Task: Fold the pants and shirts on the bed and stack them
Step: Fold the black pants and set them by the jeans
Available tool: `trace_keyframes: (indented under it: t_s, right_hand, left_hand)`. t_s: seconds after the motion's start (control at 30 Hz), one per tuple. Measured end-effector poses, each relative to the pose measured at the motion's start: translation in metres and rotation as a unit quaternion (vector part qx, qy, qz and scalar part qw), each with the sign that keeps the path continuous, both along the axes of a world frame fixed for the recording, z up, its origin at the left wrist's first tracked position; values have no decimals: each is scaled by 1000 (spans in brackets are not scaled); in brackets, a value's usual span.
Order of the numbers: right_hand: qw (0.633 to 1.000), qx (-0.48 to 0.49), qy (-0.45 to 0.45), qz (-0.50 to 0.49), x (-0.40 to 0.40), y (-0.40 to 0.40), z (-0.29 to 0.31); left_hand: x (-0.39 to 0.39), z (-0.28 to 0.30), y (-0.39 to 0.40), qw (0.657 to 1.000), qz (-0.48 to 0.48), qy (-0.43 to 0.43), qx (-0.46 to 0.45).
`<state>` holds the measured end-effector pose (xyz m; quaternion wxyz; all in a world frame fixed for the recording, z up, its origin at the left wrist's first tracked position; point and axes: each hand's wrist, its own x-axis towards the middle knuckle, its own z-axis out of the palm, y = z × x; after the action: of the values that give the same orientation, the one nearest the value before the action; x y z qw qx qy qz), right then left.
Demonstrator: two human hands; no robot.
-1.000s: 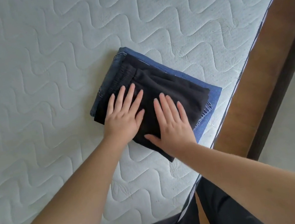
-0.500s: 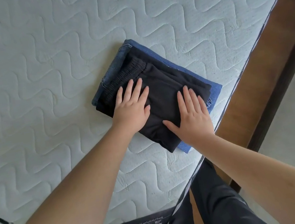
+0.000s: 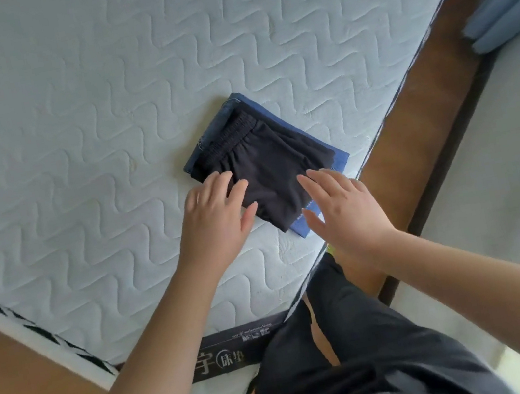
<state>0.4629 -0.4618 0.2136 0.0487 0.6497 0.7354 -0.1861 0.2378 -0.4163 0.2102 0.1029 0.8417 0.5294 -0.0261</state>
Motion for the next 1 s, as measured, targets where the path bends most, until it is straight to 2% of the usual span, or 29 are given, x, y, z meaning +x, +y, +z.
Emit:
trace_keyframes:
  t_s: [0.13, 0.33, 0.47, 0.67, 1.0]
  right_hand:
    - [999, 3, -39, 11, -3, -16, 59]
    - [994, 83, -66, -1, 1, -49, 130]
    - [985, 160, -58, -33, 12, -69, 171]
    - [977, 190, -54, -74, 51, -81, 218]
    - [941, 291, -48, -168, 161, -74, 264]
  left_hand:
    - [26, 65, -12, 1000, -3, 6, 8]
    - [45, 145, -43, 994, -44, -37, 88]
    - [53, 179, -64, 979, -73, -115, 153]
    - [81, 218, -61, 961, -106, -137, 213]
    - [192, 288, -27, 961, -151, -78, 217]
